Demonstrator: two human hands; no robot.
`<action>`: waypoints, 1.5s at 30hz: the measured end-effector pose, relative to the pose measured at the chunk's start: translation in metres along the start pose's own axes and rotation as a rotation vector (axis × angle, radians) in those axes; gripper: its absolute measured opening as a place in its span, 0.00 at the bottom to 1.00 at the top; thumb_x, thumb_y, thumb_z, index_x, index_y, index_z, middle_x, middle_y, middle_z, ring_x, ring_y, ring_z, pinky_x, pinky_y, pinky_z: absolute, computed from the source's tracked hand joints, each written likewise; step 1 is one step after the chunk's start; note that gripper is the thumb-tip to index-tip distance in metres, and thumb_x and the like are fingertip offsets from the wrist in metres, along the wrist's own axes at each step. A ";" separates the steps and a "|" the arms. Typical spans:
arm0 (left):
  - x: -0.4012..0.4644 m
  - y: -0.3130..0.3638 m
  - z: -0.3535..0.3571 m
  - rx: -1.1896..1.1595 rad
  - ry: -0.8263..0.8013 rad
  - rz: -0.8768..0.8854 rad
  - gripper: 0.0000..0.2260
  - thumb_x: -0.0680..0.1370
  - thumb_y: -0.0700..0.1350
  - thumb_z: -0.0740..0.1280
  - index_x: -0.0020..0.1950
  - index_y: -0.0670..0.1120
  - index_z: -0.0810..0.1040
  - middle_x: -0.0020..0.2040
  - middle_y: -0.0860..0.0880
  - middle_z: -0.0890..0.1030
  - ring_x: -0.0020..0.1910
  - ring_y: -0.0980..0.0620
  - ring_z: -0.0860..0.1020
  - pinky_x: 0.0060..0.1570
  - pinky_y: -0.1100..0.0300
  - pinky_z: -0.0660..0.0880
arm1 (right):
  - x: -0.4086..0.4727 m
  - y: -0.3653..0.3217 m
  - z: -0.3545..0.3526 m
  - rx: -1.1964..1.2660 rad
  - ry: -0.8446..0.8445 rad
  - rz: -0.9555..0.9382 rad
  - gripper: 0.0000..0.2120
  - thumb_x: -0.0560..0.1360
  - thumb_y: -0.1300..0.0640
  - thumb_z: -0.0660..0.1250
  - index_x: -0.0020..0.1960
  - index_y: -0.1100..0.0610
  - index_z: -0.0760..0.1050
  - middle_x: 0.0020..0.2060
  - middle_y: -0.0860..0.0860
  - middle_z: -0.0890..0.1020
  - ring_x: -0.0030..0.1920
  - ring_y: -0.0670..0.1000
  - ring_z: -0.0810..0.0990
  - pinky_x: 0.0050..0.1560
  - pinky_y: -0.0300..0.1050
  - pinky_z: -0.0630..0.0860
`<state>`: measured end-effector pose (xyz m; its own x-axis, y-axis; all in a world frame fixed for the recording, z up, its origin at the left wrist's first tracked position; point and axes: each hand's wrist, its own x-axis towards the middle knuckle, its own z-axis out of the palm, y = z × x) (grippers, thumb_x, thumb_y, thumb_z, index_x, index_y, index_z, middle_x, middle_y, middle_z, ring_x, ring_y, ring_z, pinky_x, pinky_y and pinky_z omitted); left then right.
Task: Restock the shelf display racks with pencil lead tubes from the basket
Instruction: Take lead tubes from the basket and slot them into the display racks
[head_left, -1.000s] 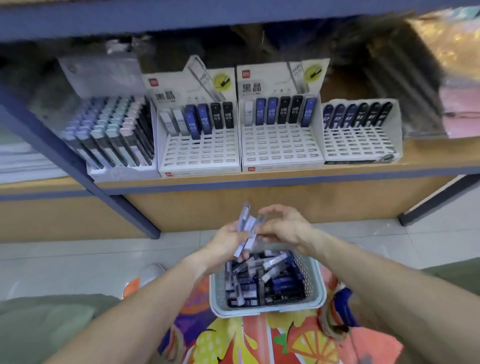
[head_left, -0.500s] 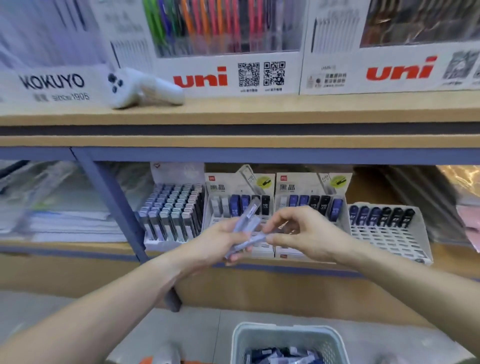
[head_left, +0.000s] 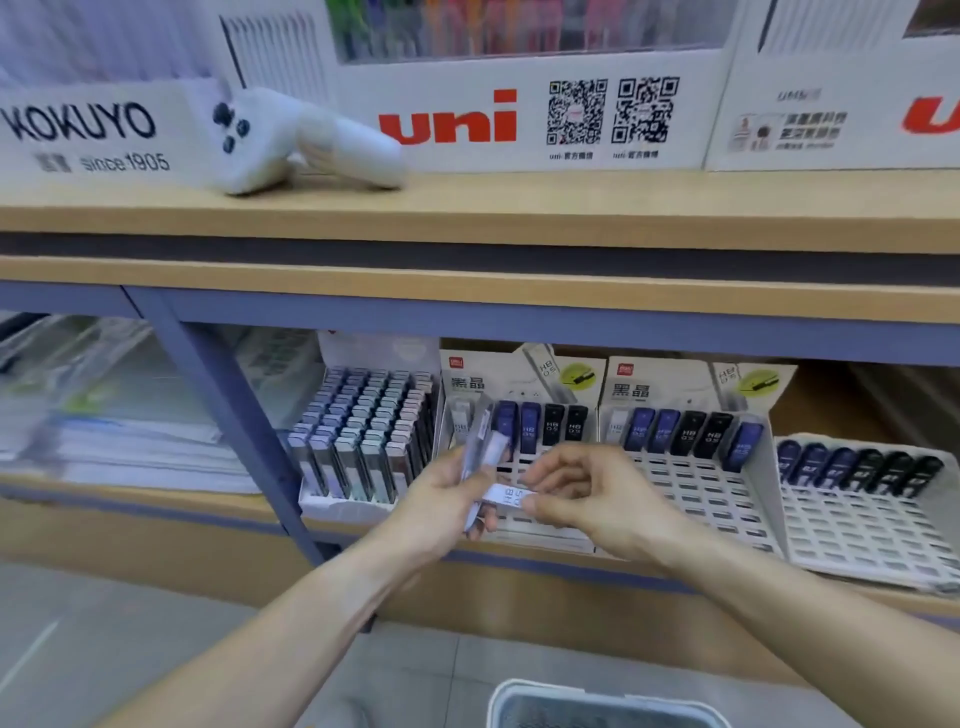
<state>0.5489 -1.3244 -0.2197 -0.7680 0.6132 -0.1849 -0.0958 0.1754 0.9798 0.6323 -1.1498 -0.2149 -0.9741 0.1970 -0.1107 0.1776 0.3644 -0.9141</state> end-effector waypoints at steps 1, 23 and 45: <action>0.003 -0.003 0.001 -0.014 0.014 -0.013 0.11 0.86 0.41 0.58 0.65 0.38 0.74 0.39 0.43 0.78 0.29 0.53 0.74 0.27 0.62 0.68 | 0.003 -0.001 0.002 0.012 -0.022 -0.005 0.11 0.71 0.61 0.79 0.50 0.53 0.82 0.42 0.52 0.86 0.39 0.51 0.83 0.49 0.54 0.84; -0.022 -0.014 -0.017 -0.196 0.185 -0.390 0.15 0.81 0.44 0.55 0.50 0.43 0.80 0.28 0.51 0.67 0.23 0.55 0.56 0.22 0.65 0.51 | 0.054 -0.021 0.022 0.015 0.085 -0.199 0.21 0.81 0.66 0.64 0.62 0.41 0.78 0.40 0.49 0.73 0.35 0.46 0.70 0.39 0.47 0.71; -0.018 -0.018 -0.025 -0.405 0.263 -0.362 0.18 0.85 0.47 0.54 0.55 0.38 0.81 0.32 0.47 0.74 0.22 0.52 0.63 0.22 0.62 0.59 | 0.080 -0.003 0.056 -0.427 0.280 -0.442 0.09 0.79 0.59 0.69 0.55 0.50 0.71 0.43 0.46 0.83 0.44 0.48 0.83 0.47 0.51 0.82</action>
<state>0.5481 -1.3580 -0.2326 -0.7677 0.3488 -0.5375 -0.5742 -0.0022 0.8187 0.5461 -1.1857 -0.2430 -0.9050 0.1540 0.3965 -0.1341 0.7814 -0.6095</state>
